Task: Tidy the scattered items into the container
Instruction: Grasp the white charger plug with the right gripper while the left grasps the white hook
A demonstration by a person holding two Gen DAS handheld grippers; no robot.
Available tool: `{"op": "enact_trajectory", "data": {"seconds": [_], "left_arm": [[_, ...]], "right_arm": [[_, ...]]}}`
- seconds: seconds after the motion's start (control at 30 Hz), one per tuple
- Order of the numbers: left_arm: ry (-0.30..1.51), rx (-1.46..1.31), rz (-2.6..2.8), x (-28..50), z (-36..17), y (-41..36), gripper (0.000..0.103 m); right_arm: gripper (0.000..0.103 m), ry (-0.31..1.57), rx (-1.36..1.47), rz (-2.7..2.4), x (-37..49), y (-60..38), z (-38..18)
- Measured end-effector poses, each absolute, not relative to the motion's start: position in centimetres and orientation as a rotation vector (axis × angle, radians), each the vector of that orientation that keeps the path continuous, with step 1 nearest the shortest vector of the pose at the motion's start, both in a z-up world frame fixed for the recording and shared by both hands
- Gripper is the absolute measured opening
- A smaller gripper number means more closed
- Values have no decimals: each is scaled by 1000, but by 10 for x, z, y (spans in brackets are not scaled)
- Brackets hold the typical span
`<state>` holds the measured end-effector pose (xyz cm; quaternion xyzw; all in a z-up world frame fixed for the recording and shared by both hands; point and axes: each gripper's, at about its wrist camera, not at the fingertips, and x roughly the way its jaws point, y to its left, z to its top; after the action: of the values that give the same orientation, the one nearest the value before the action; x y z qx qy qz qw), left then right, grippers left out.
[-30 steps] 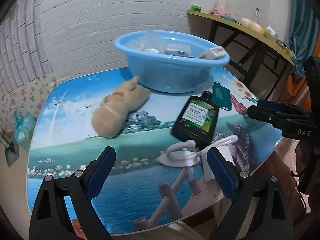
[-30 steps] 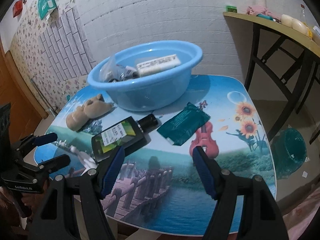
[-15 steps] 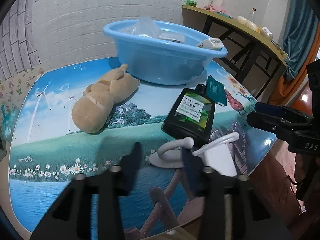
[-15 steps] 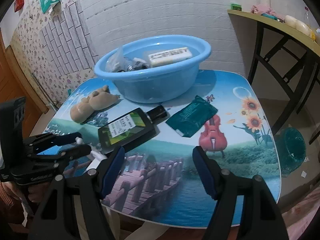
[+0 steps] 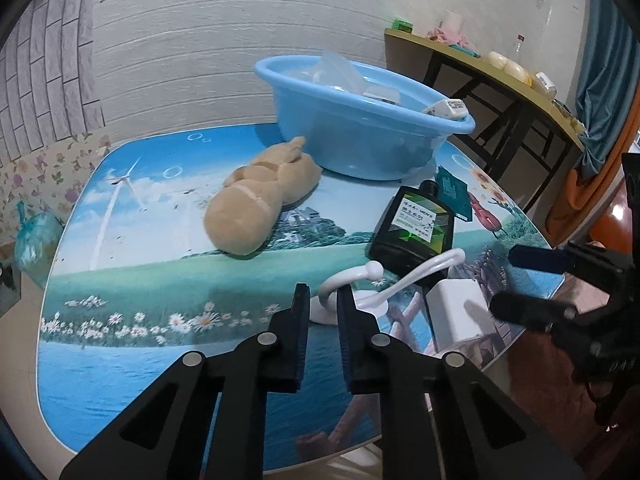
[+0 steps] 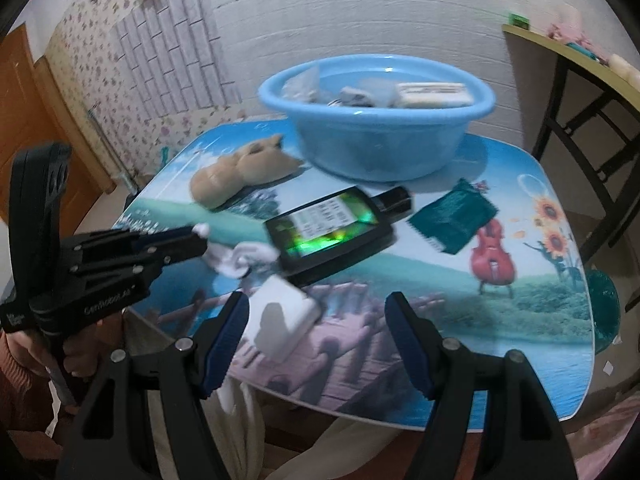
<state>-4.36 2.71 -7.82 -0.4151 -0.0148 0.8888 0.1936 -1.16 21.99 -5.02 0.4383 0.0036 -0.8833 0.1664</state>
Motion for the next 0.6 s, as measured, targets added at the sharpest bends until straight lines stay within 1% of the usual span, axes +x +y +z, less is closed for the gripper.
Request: {"op": "enact_trajectory", "data": {"seconds": [0.43, 0.5, 0.53, 0.57, 0.6], "left_arm": [[-47, -1181, 2518, -40, -79, 14, 13], [-42, -1190, 2508, -39, -80, 17, 20], [-37, -1195, 2503, -39, -80, 19, 31], [-31, -1197, 2502, -38, -81, 22, 46], [-24, -1193, 2504, -37, -81, 24, 52]], "right_arm": [[71, 119, 1342, -2491, -16, 189, -73], [71, 83, 1352, -2486, -17, 195, -74], [71, 72, 1356, -2491, -17, 199, -74], [70, 67, 1357, -2492, -17, 202, -74], [70, 58, 1358, -2494, -17, 206, -74]]}}
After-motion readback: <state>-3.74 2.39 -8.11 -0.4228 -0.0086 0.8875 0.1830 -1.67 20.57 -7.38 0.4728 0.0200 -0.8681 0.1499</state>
